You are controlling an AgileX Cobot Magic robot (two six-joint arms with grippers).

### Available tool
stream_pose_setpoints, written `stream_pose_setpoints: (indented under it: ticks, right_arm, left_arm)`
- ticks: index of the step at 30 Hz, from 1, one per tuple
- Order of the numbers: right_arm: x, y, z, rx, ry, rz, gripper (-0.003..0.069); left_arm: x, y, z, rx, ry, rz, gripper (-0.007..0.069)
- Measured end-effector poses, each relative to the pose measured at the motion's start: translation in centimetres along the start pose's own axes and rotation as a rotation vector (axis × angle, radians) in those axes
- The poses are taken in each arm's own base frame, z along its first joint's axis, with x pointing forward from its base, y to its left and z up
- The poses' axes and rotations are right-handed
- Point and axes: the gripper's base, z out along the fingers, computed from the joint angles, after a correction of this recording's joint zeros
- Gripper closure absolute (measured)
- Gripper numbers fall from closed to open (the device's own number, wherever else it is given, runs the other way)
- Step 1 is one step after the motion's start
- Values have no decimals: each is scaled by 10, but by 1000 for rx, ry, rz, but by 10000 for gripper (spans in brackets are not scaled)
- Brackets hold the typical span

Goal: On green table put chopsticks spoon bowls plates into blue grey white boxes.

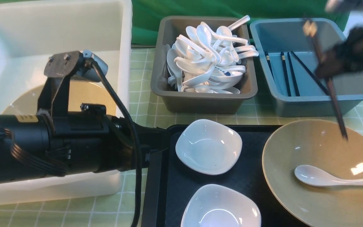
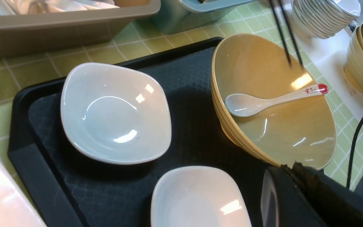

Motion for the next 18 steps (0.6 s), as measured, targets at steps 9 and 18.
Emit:
stream_pose_setpoints:
  ticks: [9,18]
  right_arm:
    - [-72,-62,54,-43,-322,335,595]
    - [-52,-101,135,-18,-217,431,559]
  left_arm:
    - [-3,1,0,-9,-35,3,626]
    - [-3,1,0,-9,-35,3,626]
